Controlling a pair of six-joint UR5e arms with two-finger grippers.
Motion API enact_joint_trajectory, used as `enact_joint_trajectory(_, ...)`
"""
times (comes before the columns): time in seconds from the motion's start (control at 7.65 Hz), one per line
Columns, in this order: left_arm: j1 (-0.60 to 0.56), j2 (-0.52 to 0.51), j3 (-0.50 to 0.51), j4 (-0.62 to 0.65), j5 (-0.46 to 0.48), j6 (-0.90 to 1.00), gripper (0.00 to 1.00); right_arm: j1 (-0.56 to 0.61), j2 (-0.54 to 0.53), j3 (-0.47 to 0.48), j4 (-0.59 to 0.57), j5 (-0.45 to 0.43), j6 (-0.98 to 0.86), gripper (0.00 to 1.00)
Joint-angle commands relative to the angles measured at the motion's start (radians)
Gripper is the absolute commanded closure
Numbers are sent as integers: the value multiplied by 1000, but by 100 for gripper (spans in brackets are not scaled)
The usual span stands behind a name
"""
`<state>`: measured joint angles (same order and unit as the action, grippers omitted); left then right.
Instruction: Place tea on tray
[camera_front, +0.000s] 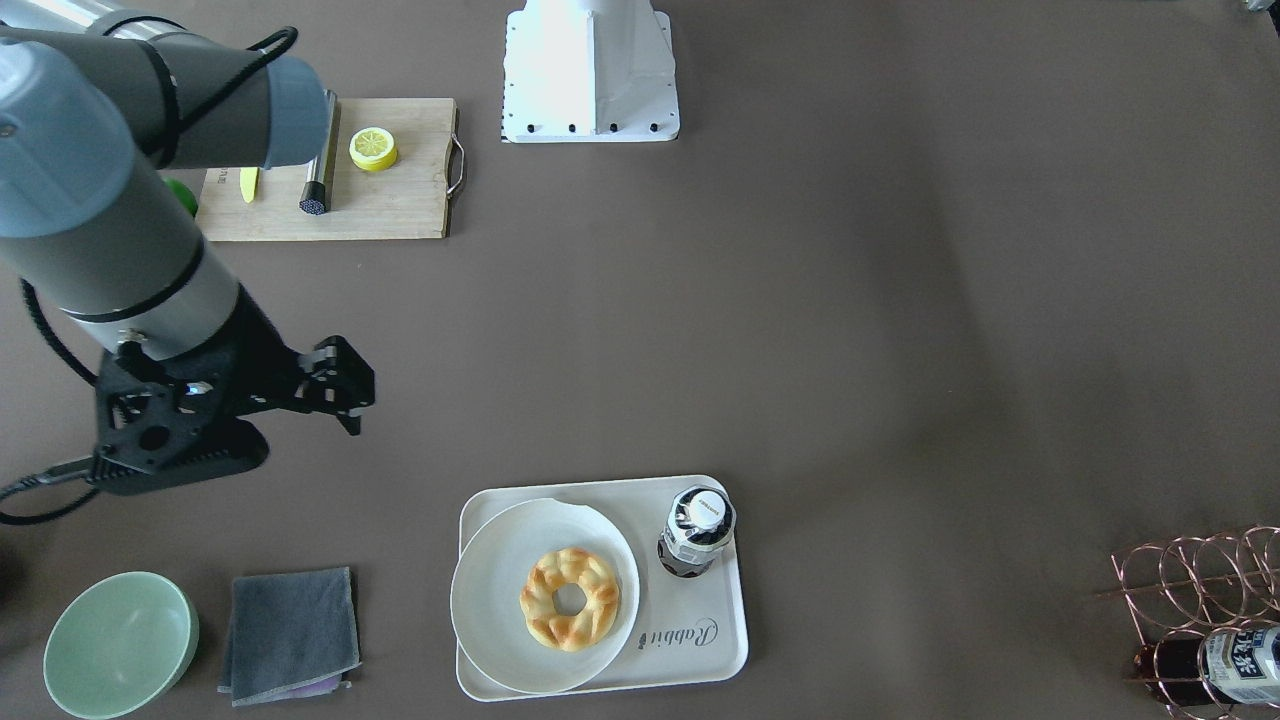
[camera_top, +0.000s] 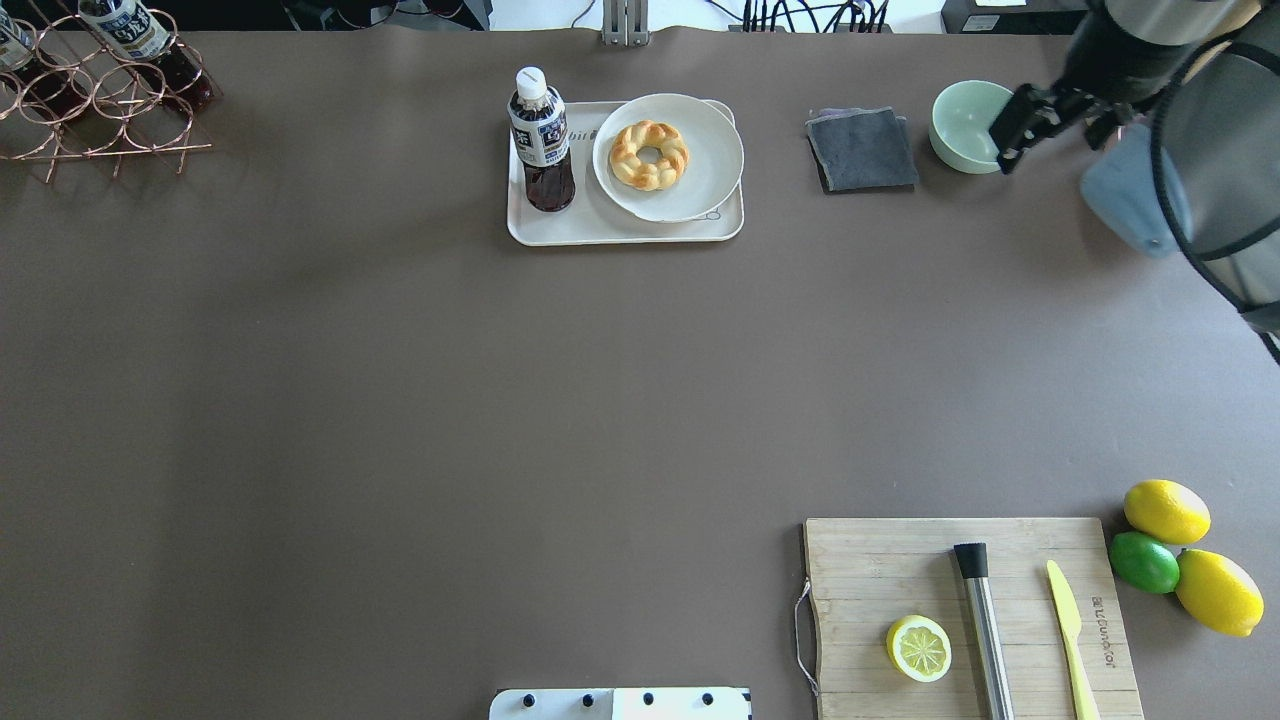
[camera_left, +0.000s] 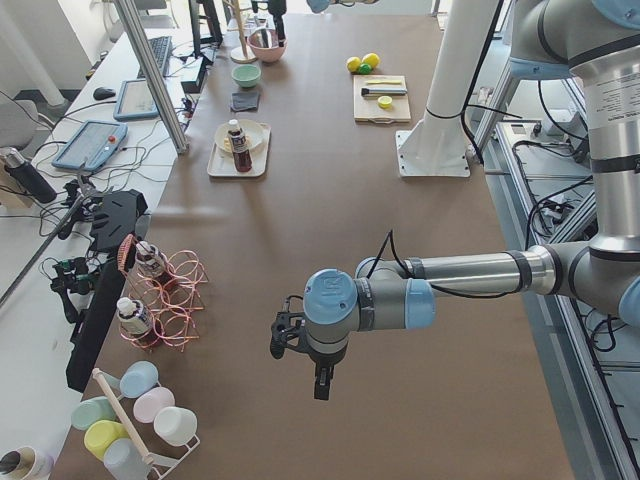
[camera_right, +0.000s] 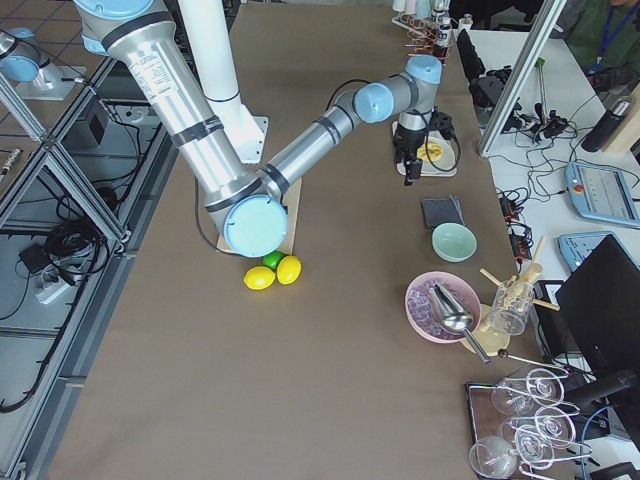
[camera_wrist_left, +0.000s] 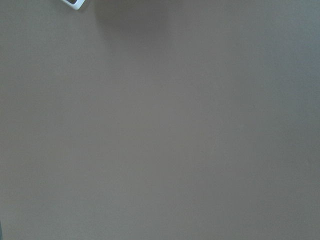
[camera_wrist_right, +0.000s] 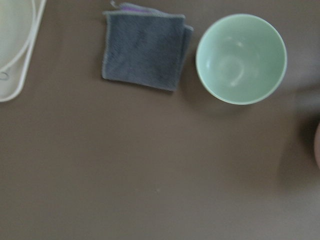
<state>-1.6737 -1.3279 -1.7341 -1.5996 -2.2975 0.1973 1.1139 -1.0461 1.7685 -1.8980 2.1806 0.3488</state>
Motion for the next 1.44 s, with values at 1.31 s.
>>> enact_joint_trajectory(1.31, -21, 24, 13, 126, 9, 10, 2, 405, -571, -126, 191, -21, -669, 0)
